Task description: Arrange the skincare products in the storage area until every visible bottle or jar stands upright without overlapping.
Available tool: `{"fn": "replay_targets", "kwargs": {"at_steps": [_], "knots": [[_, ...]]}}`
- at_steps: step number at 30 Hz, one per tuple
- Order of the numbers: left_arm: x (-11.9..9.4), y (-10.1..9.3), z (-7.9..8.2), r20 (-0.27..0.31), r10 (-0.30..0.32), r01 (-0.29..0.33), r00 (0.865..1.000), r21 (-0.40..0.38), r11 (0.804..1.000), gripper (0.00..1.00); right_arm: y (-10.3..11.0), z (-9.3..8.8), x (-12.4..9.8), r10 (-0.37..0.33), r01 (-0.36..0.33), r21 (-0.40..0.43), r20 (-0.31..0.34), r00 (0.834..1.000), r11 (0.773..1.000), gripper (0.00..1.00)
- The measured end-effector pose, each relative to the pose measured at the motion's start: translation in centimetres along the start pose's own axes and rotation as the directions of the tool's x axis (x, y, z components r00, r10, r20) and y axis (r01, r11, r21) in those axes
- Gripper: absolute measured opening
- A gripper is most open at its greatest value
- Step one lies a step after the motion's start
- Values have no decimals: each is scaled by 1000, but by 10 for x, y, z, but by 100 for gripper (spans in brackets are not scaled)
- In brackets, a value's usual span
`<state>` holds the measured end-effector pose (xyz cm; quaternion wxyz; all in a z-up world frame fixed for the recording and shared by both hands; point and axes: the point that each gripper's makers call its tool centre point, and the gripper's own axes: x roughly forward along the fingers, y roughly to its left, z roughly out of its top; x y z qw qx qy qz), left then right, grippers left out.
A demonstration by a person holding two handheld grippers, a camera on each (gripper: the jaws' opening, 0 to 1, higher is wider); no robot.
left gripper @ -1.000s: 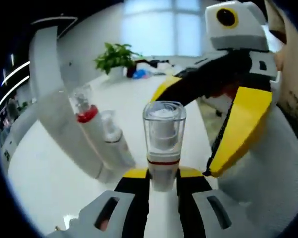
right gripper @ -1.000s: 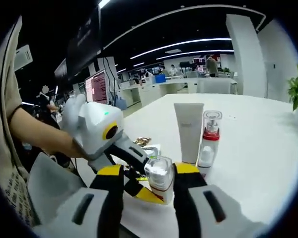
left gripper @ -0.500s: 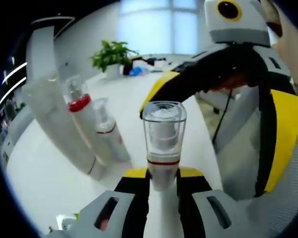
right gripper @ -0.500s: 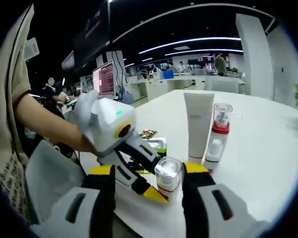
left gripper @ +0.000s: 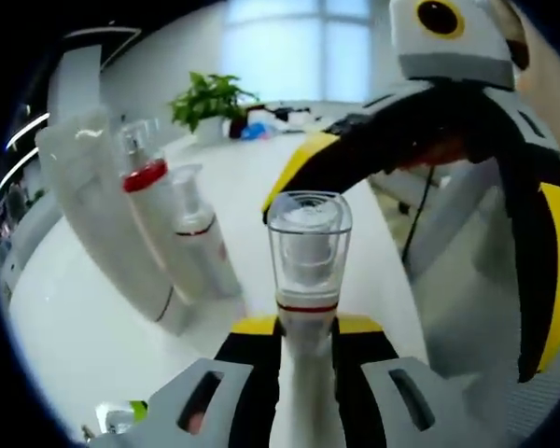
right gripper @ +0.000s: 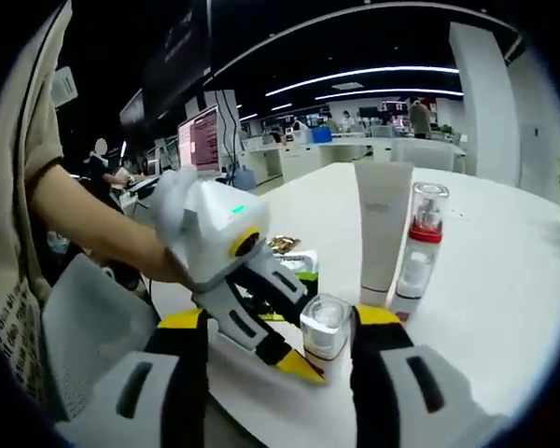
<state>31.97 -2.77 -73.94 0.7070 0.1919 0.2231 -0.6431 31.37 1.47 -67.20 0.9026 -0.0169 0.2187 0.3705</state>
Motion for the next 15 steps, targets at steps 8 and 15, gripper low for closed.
{"fn": "replay_targets", "kwargs": {"at_steps": [8, 15], "knots": [[4, 13, 1, 16, 11, -11, 1000, 7, 1000, 17, -7, 1, 2, -20, 20, 6, 9, 1000, 1000, 64], [5, 28, 1, 25, 23, -23, 999, 2, 1000, 17, -10, -1, -3, -35, 35, 16, 10, 999, 999, 68]]}}
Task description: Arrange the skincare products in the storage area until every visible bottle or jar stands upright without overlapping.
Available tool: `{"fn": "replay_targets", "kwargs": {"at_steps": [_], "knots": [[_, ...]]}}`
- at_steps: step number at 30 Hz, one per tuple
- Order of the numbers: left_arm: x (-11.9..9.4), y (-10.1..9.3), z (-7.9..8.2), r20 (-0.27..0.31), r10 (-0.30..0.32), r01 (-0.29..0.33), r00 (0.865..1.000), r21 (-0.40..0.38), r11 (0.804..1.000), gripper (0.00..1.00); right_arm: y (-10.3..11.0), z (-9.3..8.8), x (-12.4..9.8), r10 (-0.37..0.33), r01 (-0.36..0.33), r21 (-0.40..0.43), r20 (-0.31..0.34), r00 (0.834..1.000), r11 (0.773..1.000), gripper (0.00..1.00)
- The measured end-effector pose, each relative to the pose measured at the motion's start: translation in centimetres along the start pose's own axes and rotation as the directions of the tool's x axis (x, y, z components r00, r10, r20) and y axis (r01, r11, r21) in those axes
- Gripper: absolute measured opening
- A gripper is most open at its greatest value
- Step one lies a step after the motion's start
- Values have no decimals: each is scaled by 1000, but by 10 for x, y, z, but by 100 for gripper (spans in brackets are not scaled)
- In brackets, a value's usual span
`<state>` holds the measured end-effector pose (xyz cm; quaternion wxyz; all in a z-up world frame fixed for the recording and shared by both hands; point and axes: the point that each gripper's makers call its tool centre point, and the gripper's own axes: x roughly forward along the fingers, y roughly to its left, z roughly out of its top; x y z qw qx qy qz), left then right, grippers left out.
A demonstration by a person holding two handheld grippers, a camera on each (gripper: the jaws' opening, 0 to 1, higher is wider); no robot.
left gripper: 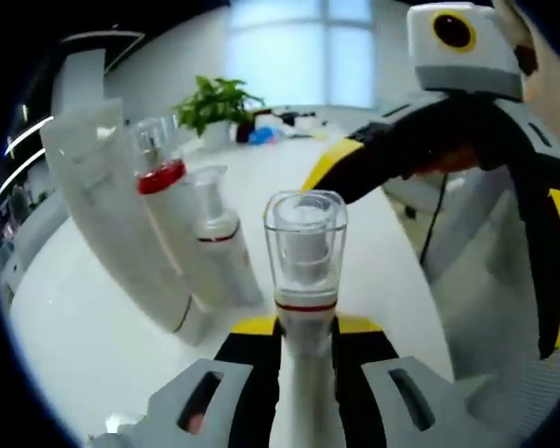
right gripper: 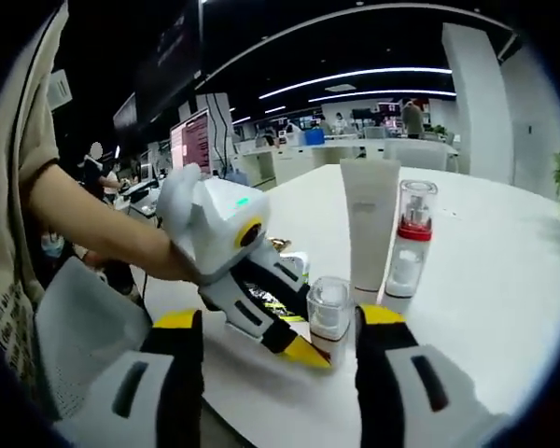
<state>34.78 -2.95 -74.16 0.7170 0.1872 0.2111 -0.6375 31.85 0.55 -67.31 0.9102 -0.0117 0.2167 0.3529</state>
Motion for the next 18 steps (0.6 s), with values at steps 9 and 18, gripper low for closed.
{"fn": "replay_targets", "kwargs": {"at_steps": [9, 18], "knots": [[5, 20, 3, 10, 20, -19, 1000, -20, 1000, 17, -9, -3, -6, -39, 39, 28, 8, 999, 999, 77], [10, 38, 7, 13, 32, -32, 999, -27, 999, 17, -19, -5, -17, -70, 69, 46, 5, 998, 997, 88]]}}
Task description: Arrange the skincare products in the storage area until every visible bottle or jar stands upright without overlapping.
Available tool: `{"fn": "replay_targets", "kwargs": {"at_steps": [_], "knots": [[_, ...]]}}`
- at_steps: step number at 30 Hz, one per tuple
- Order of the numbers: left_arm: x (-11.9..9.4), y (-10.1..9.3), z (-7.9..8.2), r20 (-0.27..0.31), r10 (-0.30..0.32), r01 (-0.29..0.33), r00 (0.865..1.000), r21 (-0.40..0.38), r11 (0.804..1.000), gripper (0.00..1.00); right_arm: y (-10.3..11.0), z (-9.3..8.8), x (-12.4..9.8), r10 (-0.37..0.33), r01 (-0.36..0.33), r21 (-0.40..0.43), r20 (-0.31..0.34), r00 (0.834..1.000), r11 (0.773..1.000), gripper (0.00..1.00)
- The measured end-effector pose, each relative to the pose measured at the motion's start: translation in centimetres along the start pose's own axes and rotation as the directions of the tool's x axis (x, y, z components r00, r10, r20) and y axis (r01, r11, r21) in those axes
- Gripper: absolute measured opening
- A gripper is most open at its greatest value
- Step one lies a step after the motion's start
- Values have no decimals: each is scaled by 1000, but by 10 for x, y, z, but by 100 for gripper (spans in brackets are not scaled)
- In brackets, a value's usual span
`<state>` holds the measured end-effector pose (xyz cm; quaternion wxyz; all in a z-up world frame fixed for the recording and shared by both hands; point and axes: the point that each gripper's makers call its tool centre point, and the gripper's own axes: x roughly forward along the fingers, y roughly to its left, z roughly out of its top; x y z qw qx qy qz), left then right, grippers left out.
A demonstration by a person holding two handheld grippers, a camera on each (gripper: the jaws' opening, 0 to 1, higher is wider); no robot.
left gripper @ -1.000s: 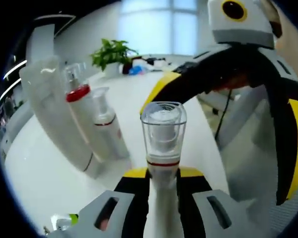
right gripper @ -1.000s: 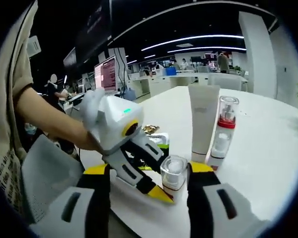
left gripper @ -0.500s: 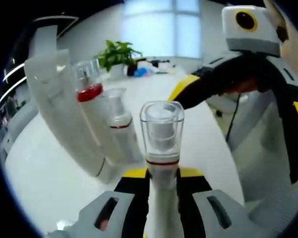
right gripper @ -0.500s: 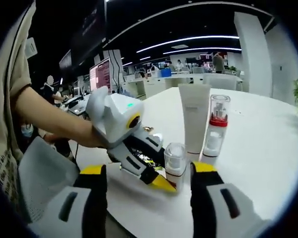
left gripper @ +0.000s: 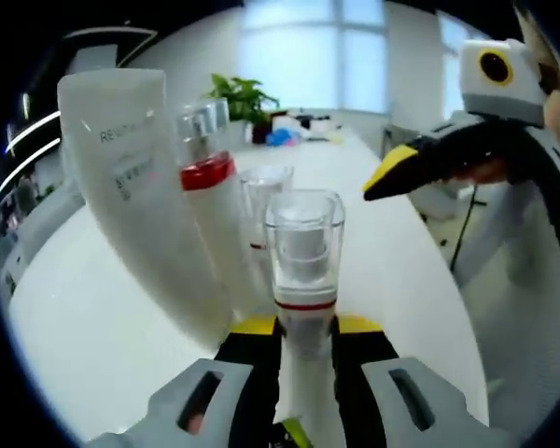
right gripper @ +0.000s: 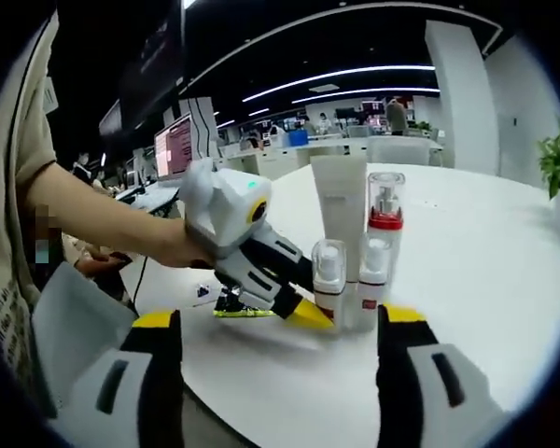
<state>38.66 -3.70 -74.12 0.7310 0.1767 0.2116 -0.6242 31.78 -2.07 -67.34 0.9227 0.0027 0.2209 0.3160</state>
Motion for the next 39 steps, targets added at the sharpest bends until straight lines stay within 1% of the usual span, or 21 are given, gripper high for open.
{"fn": "replay_targets", "kwargs": {"at_steps": [4, 9, 14, 22, 26, 27, 33, 39], "knots": [[2, 4, 1, 1, -2, 2, 1000, 0, 1000, 17, -8, -1, -6, -22, 22, 9, -1, 1000, 1000, 89], [4, 10, 2, 2, 1, -1, 1000, 0, 1000, 17, -18, 3, -10, -52, 51, 57, 25, 998, 997, 90], [6, 13, 4, 0, 0, 0, 1000, 4, 1000, 17, -16, 2, -8, -51, 50, 56, 19, 999, 997, 90], [6, 13, 4, -5, -7, 7, 1000, 4, 1000, 17, -17, 1, -8, -48, 47, 56, 17, 999, 997, 90], [6, 13, 4, -10, -1, 1, 1000, -17, 1000, 18, -15, 1, -8, -46, 45, 55, 17, 999, 997, 90], [6, 12, 5, -3, -8, 7, 1000, -39, 999, 19, -14, 1, -8, -44, 43, 55, 17, 999, 998, 90], [3, 11, 6, -11, 2, -2, 1000, -47, 999, 24, -13, 1, -6, -38, 37, 53, 15, 999, 998, 91], [-8, 11, 1, -41, 41, -44, 998, -65, 997, 32, -8, 3, -7, -24, 23, 40, 19, 1000, 999, 91]]}}
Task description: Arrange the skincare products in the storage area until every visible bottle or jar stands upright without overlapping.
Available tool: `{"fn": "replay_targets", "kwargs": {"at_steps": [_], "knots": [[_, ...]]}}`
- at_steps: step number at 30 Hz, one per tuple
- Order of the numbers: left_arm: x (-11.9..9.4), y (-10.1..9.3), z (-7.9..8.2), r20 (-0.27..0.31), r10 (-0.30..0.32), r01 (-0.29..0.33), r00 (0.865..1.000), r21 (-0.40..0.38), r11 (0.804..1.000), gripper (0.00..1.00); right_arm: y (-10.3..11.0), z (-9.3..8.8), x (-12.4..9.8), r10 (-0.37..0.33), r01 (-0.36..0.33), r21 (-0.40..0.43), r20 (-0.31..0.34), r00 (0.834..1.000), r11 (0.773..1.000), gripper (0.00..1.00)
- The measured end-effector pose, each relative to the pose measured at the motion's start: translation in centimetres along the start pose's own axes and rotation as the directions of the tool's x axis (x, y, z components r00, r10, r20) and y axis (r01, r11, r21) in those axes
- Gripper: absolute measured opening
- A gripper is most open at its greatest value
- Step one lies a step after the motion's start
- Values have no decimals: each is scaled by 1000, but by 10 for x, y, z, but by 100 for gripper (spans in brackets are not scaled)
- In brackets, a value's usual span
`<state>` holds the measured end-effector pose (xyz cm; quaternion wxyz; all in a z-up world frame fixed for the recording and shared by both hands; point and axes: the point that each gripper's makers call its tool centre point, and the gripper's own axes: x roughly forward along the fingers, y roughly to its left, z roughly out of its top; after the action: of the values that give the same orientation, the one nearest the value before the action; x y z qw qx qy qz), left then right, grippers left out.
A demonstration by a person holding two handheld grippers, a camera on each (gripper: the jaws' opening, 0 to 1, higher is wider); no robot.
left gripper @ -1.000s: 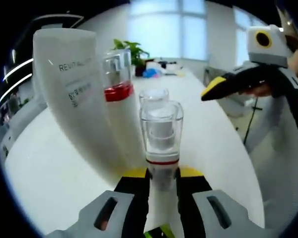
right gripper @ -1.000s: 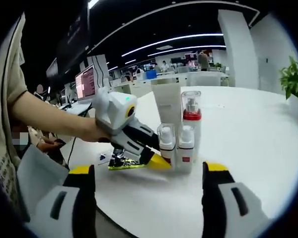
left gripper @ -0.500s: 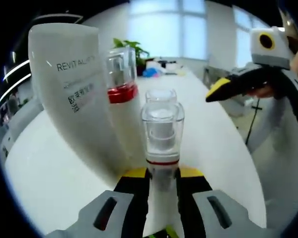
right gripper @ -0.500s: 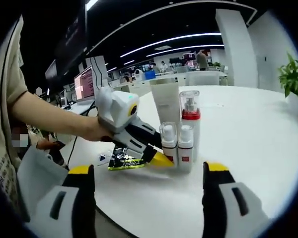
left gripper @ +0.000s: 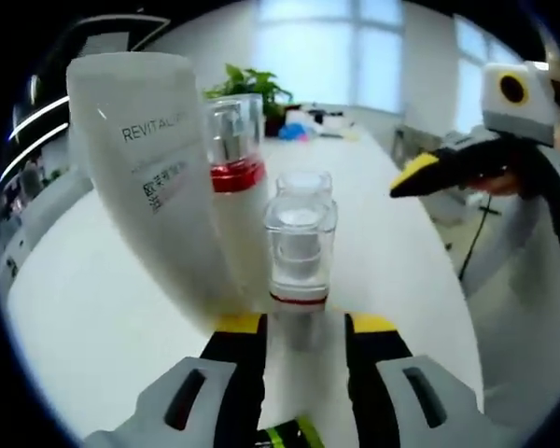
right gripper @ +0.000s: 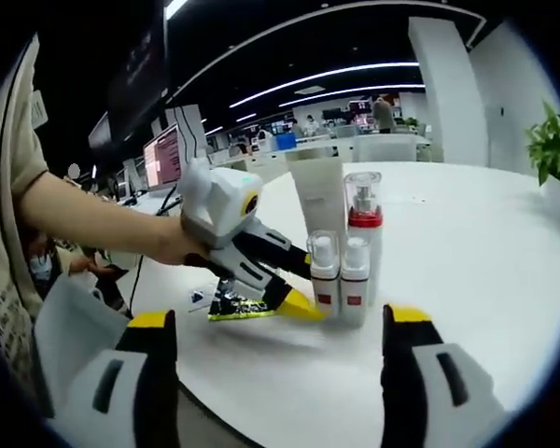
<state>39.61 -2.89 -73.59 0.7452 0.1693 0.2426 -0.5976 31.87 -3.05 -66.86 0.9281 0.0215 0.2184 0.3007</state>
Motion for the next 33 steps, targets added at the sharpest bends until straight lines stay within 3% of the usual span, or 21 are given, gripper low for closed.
{"fn": "replay_targets", "kwargs": {"at_steps": [10, 14, 21, 28, 33], "knots": [[-37, -13, -7, -18, 67, -68, 998, -55, 996, 45, -1, 4, -6, 14, -14, -21, 10, 1000, 1000, 92], [-54, -15, -11, -17, 121, -122, 993, -112, 986, 56, 1, 8, -11, 19, -19, -20, 22, 1000, 1000, 92], [-85, -19, -22, -15, 222, -220, 975, -221, 950, 69, 6, 14, -20, 27, -27, -15, 42, 999, 1000, 92], [-110, -30, -41, -33, 299, -297, 954, -270, 916, 73, 11, 16, -25, 38, -37, -16, 48, 998, 999, 92], [-128, -37, -56, -50, 358, -353, 933, -329, 876, 74, 14, 16, -28, 44, -44, -13, 49, 998, 999, 92]]}}
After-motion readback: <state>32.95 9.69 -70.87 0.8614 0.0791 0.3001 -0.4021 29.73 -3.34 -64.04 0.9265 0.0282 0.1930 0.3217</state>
